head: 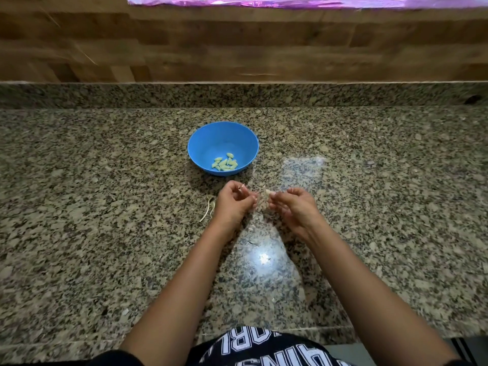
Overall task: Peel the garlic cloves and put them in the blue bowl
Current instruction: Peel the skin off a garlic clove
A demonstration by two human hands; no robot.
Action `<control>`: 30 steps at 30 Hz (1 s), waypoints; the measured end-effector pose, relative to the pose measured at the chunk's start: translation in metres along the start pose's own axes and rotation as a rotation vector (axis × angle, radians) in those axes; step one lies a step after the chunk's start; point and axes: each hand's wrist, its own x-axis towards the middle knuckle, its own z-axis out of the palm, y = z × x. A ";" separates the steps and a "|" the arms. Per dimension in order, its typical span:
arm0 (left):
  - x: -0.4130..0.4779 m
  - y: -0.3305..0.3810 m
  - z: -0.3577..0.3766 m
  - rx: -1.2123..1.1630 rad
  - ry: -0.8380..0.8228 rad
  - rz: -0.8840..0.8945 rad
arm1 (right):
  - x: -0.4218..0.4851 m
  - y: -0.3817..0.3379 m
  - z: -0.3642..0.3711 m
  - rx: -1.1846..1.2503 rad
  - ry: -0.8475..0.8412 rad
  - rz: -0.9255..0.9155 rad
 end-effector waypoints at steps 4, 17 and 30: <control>-0.003 -0.003 -0.010 0.587 0.030 0.223 | 0.021 -0.007 0.002 -0.476 0.175 -0.105; -0.031 -0.028 -0.026 0.775 0.008 0.483 | -0.013 0.017 -0.017 -0.795 0.187 -0.320; -0.077 -0.050 -0.062 0.652 0.146 0.319 | -0.014 0.081 0.008 -1.891 -0.184 -0.571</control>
